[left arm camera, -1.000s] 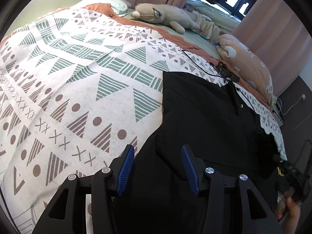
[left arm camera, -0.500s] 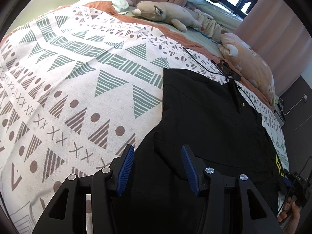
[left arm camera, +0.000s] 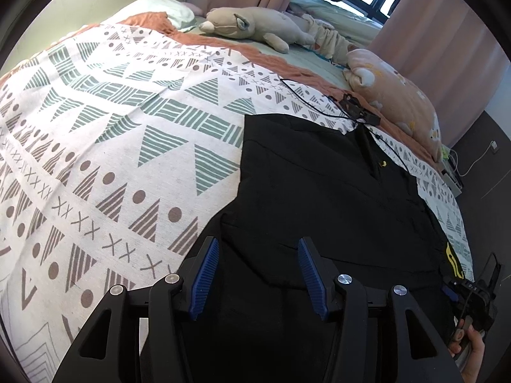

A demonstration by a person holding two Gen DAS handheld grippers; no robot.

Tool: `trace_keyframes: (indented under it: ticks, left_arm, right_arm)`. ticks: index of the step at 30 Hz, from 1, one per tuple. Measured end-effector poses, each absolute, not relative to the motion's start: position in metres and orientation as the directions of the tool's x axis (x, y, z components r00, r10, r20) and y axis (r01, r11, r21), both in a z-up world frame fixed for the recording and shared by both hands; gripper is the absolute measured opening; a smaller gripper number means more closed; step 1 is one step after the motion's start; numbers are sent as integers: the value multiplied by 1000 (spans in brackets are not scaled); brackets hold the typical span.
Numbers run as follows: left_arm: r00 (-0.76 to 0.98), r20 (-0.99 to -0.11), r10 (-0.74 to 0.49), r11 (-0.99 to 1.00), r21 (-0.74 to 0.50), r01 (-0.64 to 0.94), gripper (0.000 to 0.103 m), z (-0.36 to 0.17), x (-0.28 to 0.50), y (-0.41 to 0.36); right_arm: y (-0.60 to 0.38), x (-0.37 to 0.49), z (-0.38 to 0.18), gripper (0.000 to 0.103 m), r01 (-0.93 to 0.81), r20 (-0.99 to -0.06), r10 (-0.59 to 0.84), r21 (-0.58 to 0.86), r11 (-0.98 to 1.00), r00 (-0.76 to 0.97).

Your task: Fold large clothes

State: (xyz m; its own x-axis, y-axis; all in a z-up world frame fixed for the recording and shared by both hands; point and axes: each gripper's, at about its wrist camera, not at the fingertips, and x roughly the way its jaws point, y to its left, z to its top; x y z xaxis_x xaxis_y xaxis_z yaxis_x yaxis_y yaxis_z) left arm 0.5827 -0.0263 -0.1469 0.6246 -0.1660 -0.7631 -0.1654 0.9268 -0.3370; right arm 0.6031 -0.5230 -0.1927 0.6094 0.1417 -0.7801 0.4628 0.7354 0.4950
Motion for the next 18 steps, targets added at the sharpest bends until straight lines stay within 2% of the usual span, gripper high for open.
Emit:
trace_keyframes:
  ticks: [1, 3, 7, 10, 18]
  left_arm:
    - [625, -762, -167, 928, -335, -161, 54, -145, 582, -29]
    - [627, -760, -171, 932, -331, -146, 55, -142, 580, -35]
    - [645, -744, -175, 935, -330, -128, 75, -134, 575, -45]
    - [651, -736, -184, 936, -334, -112, 81, -127, 572, -53]
    - [653, -734, -184, 948, -308, -80, 81, -122, 566, -71]
  right_arm:
    - [-526, 597, -188, 43, 466, -782, 135, 490, 737, 609]
    - [-536, 585, -176, 48, 472, -785, 104, 467, 747, 611]
    - [-559, 560, -157, 58, 487, -777, 55, 445, 752, 627]
    - [-579, 544, -148, 58, 504, -781, 27, 428, 751, 624]
    - [-641, 497, -131, 58, 594, -764, -83, 423, 684, 639]
